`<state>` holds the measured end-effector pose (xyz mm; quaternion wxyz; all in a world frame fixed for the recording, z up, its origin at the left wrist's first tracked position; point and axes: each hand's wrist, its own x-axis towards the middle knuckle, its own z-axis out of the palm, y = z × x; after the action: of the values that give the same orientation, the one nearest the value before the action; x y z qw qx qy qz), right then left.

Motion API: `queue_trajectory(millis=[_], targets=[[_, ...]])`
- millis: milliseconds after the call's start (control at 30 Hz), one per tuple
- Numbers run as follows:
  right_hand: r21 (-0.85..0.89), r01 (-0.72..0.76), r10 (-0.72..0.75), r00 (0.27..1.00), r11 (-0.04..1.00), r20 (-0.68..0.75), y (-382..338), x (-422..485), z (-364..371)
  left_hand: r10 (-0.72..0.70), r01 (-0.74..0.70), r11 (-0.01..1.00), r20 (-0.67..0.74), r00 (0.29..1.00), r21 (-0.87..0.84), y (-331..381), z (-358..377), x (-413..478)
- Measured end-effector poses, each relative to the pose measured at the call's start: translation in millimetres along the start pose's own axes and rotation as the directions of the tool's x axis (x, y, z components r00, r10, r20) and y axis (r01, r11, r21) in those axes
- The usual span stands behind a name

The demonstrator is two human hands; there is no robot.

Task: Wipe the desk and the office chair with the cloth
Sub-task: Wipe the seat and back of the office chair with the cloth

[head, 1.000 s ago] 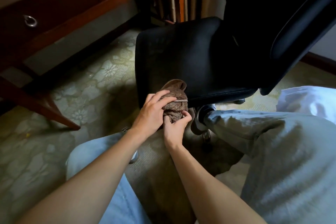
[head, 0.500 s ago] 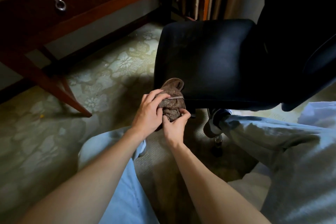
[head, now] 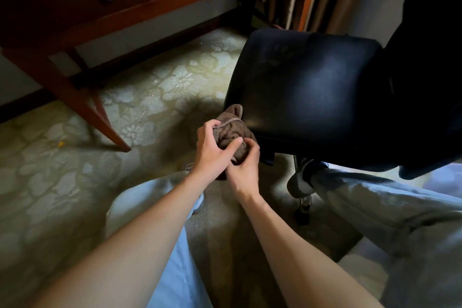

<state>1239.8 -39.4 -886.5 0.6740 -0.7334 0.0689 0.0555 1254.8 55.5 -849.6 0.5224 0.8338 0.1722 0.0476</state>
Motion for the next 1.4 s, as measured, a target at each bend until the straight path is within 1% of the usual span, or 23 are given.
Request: queue_trajectory(millis=[100,200,300,367,433,500,567,600,633,667,700,733,767,867,933,1000,1067,1167,1267,1400], targets=[[-0.091,0.035,-0.028,0.997,0.995,0.077,-5.4,7.5,-15.2,-0.112,0.106,0.991,-0.077,0.991,-0.078,5.9,6.9,10.7],[-0.226,0.09,-0.062,0.99,0.97,0.127,-9.5,16.8,-33.1,-0.163,0.148,0.981,-0.118,0.98,-0.126,6.5,13.1,19.0],[-0.373,0.202,-0.17,0.978,0.906,0.117,-12.6,26.4,-40.0,-0.205,0.169,0.965,-0.173,0.963,-0.2,4.2,18.6,20.7],[-0.5,0.305,-0.314,0.947,0.81,0.067,-16.6,33.8,-42.0,-0.214,0.161,0.958,-0.217,0.952,-0.235,2.7,21.2,21.6],[-0.619,0.379,-0.455,0.889,0.687,0.04,-22.8,44.6,-44.9,-0.261,0.185,0.938,-0.247,0.933,-0.294,1.6,22.5,23.0],[-0.723,0.399,-0.51,0.857,0.564,0.075,-31.6,61.1,-47.0,-0.314,0.202,0.907,-0.272,0.91,-0.369,0.3,22.4,24.3],[-0.826,0.403,-0.474,0.859,0.394,0.193,-37.8,81.2,-47.1,-0.336,0.191,0.893,-0.322,0.885,-0.407,-2.4,19.4,25.9],[-0.86,0.403,-0.415,0.872,0.312,0.258,-38.0,90.2,-47.4,-0.344,0.191,0.893,-0.345,0.873,-0.408,-4.5,16.6,26.9],[-0.878,0.402,-0.328,0.892,0.26,0.311,-35.4,98.0,-48.0,-0.355,0.198,0.889,-0.35,0.867,-0.413,-8.1,13.9,28.6],[-0.888,0.394,-0.233,0.91,0.236,0.342,-30.5,103.0,-49.4,-0.372,0.214,0.88,-0.332,0.867,-0.425,-11.0,11.5,29.8],[-0.895,0.386,-0.16,0.92,0.223,0.357,-24.2,105.7,-51.9,-0.389,0.237,0.868,-0.3,0.871,-0.436,-14.6,9.9,31.2],[-0.9,0.385,-0.126,0.922,0.205,0.366,-18.5,107.2,-54.3,-0.404,0.259,0.859,-0.272,0.873,-0.442,-17.0,8.5,32.4],[-0.902,0.39,-0.122,0.92,0.184,0.372,-14.6,107.8,-56.3,-0.417,0.278,0.85,-0.249,0.874,-0.447,-19.3,8.2,33.7],[-0.906,0.4,-0.147,0.913,0.135,0.381,-11.4,108.3,-58.6,-0.446,0.305,0.813,-0.194,0.874,-0.497,-19.5,12.3,36.9],[-0.908,0.403,-0.157,0.91,0.114,0.385,-9.4,107.5,-60.5,-0.453,0.317,0.81,-0.183,0.873,-0.494,-18.8,16.5,39.1],[-0.906,0.409,-0.168,0.906,0.106,0.389,-7.6,105.3,-65.3,-0.442,0.313,0.825,-0.192,0.876,-0.471,-18.3,18.7,40.8],[-0.905,0.417,-0.169,0.901,0.087,0.399,-6.7,103.7,-70.2,-0.402,0.284,0.857,-0.211,0.891,-0.43,-19.2,18.9,43.0],[-0.903,0.426,-0.187,0.893,0.06,0.409,-5.1,98.4,-76.9,-0.366,0.267,0.877,-0.196,0.91,-0.401,-21.5,19.2,43.6],[-0.898,0.433,-0.216,0.887,0.076,0.409,-3.4,94.3,-84.5,-0.355,0.263,0.88,-0.181,0.917,-0.395,-24.1,21.4,44.0],[-0.894,0.433,-0.193,0.893,0.116,0.407,-2.9,91.1,-91.8,-0.317,0.234,0.896,-0.176,0.932,-0.378,-24.7,24.1,44.8]])
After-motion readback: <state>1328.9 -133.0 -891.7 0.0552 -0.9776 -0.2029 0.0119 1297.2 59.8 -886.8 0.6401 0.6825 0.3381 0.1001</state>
